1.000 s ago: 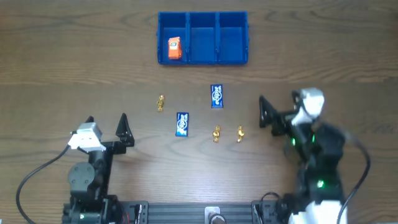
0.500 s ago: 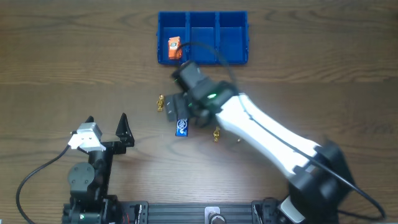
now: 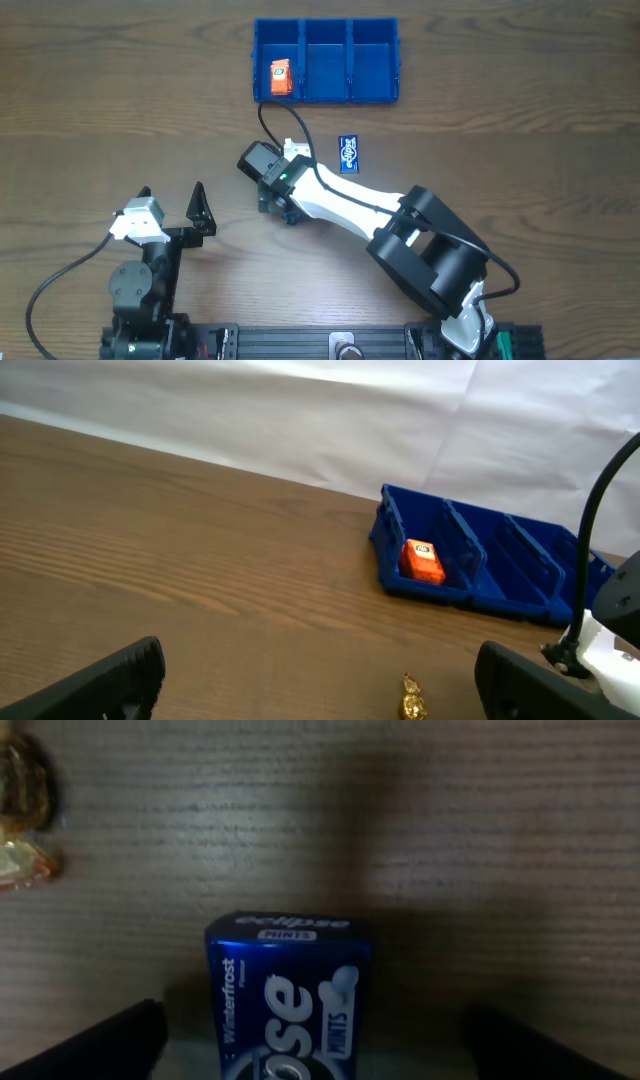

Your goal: Sort Candies Into Trays

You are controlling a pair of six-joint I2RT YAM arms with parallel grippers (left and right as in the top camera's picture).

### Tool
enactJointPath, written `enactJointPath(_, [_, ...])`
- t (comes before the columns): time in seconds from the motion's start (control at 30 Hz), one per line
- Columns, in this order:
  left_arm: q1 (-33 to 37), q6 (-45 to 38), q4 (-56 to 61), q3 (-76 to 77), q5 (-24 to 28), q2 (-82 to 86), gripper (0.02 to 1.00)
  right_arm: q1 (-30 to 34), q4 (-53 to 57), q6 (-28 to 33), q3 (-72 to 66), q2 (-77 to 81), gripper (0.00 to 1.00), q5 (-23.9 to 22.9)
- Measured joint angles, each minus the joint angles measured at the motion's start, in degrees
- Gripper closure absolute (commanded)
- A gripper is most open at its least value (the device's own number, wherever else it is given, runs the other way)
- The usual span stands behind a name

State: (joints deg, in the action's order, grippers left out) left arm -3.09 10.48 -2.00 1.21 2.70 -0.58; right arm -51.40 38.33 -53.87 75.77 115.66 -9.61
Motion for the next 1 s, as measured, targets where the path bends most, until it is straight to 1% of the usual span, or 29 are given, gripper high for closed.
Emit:
enactJointPath(0.03, [0.0,0.0,0.0,0.0,0.0,0.0,0.020,-0.2,-0.1,-0.4,0.0,0.1,0.283,-0.4])
enactJointPath(0.1, [0.0,0.0,0.0,0.0,0.0,0.0,0.020,-0.6,-0.1,-0.8,0.0,0.2,0.481,-0.8])
enactJointPath(0.2, [0.0,0.0,0.0,0.0,0.0,0.0,0.023,-0.9,-0.1,-0.5,0.0,0.2,0.649,-0.9])
enactJointPath(0.23, [0.0,0.0,0.0,0.0,0.0,0.0,0.020,-0.9,-0.1,-0.4,0.0,0.2,0.671,-1.0])
enactJointPath(0.4, [0.0,0.0,0.0,0.0,0.0,0.0,0.020,-0.9,0.2,-0.1,0.3,0.2,0.676,-1.1])
enactJointPath(0.47, [0.0,0.0,0.0,0.0,0.0,0.0,0.020,-0.9,3.0,1.9,1.6,0.2,0.678,-1.2])
enactJointPath(0.53, [0.0,0.0,0.0,0.0,0.0,0.0,0.020,0.2,9.3,6.1,6.7,0.0,0.680,-1.8])
enactJointPath(0.63, [0.0,0.0,0.0,0.0,0.0,0.0,0.020,5.0,15.7,12.4,19.8,-0.7,0.678,-2.9])
enactJointPath(0.7, [0.0,0.0,0.0,0.0,0.0,0.0,0.020,11.7,16.2,18.8,30.7,-1.8,0.678,-3.7])
enactJointPath(0.73, [0.0,0.0,0.0,0.0,0.0,0.0,0.023,14.6,15.0,21.4,33.9,-2.0,0.678,-4.1])
enactJointPath(0.77, [0.0,0.0,0.0,0.0,0.0,0.0,0.020,17.7,11.5,24.5,36.6,-2.0,0.678,-4.4])
enactJointPath(0.83, [0.0,0.0,0.0,0.0,0.0,0.0,0.020,21.7,7.5,28.6,37.9,-2.1,0.678,-5.4])
enactJointPath(0.9, [0.0,0.0,0.0,0.0,0.0,0.0,0.020,23.3,2.5,31.7,37.9,-0.3,0.682,-5.8])
enactJointPath(1.0, [0.0,0.0,0.0,0.0,0.0,0.0,0.020,23.4,-2.8,34.2,37.9,6.5,0.682,-5.6])
